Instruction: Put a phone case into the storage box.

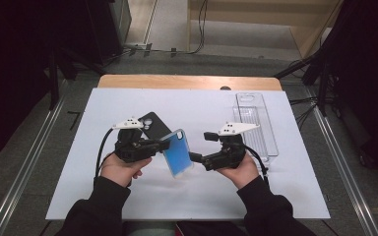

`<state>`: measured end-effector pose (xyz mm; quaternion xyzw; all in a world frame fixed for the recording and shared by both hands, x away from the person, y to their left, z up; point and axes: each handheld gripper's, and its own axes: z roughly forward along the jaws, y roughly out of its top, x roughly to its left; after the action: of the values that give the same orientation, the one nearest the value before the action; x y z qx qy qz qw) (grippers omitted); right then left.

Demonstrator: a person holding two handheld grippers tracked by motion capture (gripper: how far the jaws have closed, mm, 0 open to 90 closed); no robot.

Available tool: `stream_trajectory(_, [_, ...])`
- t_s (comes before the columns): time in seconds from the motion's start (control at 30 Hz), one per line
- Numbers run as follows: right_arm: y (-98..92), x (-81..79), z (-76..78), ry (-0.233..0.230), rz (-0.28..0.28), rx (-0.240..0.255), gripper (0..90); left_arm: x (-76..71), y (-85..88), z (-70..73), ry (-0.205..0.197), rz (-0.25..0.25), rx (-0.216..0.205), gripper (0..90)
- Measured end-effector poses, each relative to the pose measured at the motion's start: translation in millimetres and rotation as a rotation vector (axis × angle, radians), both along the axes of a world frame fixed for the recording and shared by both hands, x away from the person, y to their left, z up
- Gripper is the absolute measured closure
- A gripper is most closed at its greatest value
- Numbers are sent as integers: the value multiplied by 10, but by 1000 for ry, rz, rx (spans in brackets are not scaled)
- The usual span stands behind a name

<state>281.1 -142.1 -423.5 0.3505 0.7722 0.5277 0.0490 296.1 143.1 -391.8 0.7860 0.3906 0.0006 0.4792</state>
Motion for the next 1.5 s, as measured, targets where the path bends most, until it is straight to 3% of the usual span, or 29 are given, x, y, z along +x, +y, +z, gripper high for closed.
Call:
stream_trajectory(0.2, [155, -62, -33, -13, -107, -71, 43, -4, -6, 9, 11, 48, -5, 806])
stream_trajectory(0.4, [299, -112, -81, -16, -109, -93, 43, -7, -49, -14, 40, 66, 5, 806])
stream_trajectory(0.73, [447, -151, -130, -8, -134, -109, 43, -52, -147, -19, 42, 76, 30, 806])
stream_trajectory(1.33, [509, -164, -168, -28, -157, -113, 55, -131, -367, -71, 31, 31, 35, 806])
stream_trajectory(1.4, [508, -162, -174, -27, -159, -115, 120, -137, -378, -75, 29, 33, 36, 806])
stream_trajectory(1.5, [495, -149, -191, -28, -150, -115, 146, -146, -388, -75, 27, 31, 37, 806])
